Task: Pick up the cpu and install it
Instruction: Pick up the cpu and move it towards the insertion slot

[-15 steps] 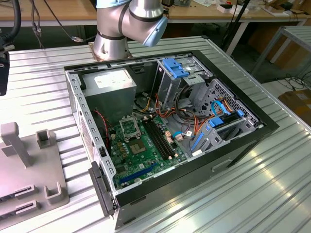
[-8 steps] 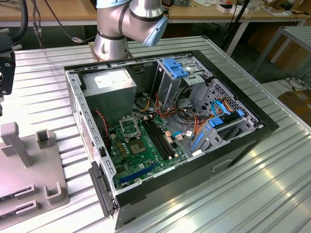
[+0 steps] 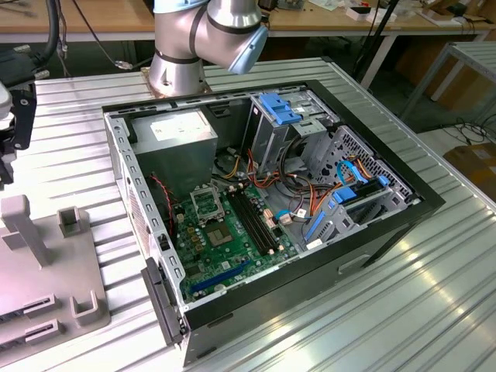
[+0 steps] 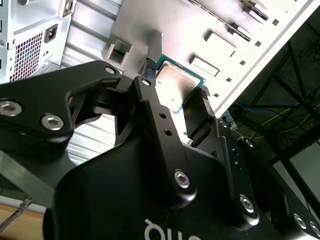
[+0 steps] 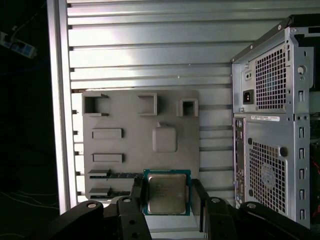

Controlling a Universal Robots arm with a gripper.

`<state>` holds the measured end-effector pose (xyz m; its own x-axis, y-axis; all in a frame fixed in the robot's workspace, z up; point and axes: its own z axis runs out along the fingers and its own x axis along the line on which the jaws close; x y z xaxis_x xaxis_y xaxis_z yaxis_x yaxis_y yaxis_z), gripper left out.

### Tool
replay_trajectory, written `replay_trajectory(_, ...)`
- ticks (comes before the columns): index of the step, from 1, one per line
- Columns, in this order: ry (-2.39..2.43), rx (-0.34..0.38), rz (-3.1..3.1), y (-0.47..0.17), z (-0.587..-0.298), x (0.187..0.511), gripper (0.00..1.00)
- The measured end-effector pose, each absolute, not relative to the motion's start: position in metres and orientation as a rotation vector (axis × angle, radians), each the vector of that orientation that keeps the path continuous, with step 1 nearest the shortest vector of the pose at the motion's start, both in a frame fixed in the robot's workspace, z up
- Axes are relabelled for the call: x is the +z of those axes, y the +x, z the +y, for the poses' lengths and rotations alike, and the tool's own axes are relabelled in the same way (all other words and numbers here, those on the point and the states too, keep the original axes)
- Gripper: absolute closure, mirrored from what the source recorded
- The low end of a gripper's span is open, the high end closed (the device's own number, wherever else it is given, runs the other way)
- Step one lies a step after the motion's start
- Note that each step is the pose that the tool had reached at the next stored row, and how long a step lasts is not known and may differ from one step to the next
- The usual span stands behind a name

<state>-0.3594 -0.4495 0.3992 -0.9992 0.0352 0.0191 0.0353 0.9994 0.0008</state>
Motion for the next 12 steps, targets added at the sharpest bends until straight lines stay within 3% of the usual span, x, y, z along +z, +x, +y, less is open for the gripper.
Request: replay_trajectory(12, -0.055, -0.002, -3.120, -0.346, -0.449, 0.399, 0.53)
